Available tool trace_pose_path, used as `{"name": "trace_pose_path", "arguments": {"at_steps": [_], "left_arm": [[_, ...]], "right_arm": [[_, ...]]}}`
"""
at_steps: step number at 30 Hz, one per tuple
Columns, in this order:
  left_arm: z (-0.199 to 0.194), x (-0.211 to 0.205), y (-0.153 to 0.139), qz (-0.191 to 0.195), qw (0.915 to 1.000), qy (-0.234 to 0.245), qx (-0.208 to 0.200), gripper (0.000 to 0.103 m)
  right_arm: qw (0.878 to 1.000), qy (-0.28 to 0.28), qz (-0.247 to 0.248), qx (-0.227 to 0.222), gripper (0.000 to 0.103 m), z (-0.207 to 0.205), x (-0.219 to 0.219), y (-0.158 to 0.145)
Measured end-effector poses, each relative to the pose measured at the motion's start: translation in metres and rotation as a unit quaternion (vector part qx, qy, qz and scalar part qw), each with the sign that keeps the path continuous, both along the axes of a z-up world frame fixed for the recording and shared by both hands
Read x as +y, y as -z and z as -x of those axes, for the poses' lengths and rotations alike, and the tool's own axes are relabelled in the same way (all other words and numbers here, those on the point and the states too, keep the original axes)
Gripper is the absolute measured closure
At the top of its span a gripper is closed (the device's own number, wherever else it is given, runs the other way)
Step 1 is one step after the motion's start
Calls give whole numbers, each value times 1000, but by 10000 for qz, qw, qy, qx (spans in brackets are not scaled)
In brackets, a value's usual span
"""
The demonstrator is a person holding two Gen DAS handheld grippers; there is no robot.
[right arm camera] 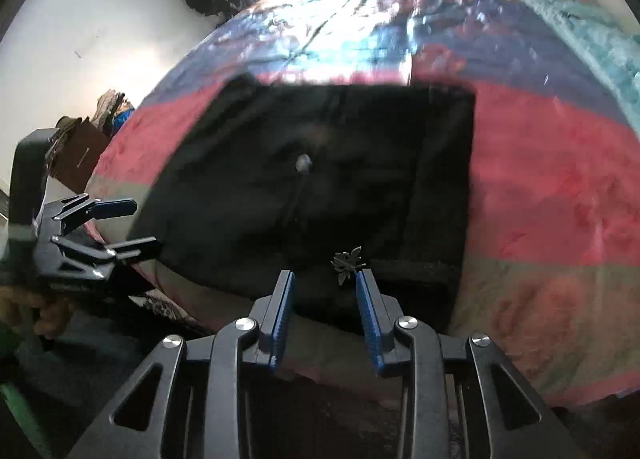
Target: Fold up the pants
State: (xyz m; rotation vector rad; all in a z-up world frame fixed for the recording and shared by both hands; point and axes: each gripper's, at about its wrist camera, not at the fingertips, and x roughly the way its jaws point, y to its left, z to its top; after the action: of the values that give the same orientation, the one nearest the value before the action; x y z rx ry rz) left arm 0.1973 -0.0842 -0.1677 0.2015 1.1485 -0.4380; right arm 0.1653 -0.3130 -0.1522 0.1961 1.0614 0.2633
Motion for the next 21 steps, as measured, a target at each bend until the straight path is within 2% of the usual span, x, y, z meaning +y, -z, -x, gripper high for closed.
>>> {"name": "trace_pose_path", "arguments": {"at_steps": [3, 6, 8, 10, 12, 13, 14, 16, 18, 21], "left_arm": [[-42, 0, -23, 163, 9993, -185, -297, 11], [-101, -20, -20, 75, 9994, -174, -279, 11], [-137, -38, 0, -194, 9995, -151, -183, 17], [-161, -48, 23, -624, 9976, -205, -236, 21], [-178, -46, 42, -928, 9941, -528, -179, 21], [-185, -39, 45, -842, 9933, -786, -65, 21], [-189, -29, 43, -603, 9927, -1039, 76, 21], [-184, -13, 30, -218, 9917, -1258, 143, 23], [-168, 0, 10, -107, 9936, -1127, -48, 22], [-133, 14, -10, 184, 9960, -860, -132, 14]], "right_arm": [[9989, 44, 24, -459, 70, -10, -5, -30], [9974, 87, 187, -690, 68, -40, -9, -42], [9975, 88, 200, -676, 68, -62, -12, -39], [9984, 100, 131, -538, 68, -79, -17, -20], [9996, 127, 201, 135, 67, -95, -21, 21], [9996, 160, 118, 210, 67, -94, -23, 31], [9998, 216, -22, -36, 67, -88, -27, 28], [9997, 247, -49, -16, 67, -80, -31, 19], [9993, 359, 99, -41, 67, -67, -32, 5], [9987, 66, 284, -408, 67, -37, -22, -27]]}}
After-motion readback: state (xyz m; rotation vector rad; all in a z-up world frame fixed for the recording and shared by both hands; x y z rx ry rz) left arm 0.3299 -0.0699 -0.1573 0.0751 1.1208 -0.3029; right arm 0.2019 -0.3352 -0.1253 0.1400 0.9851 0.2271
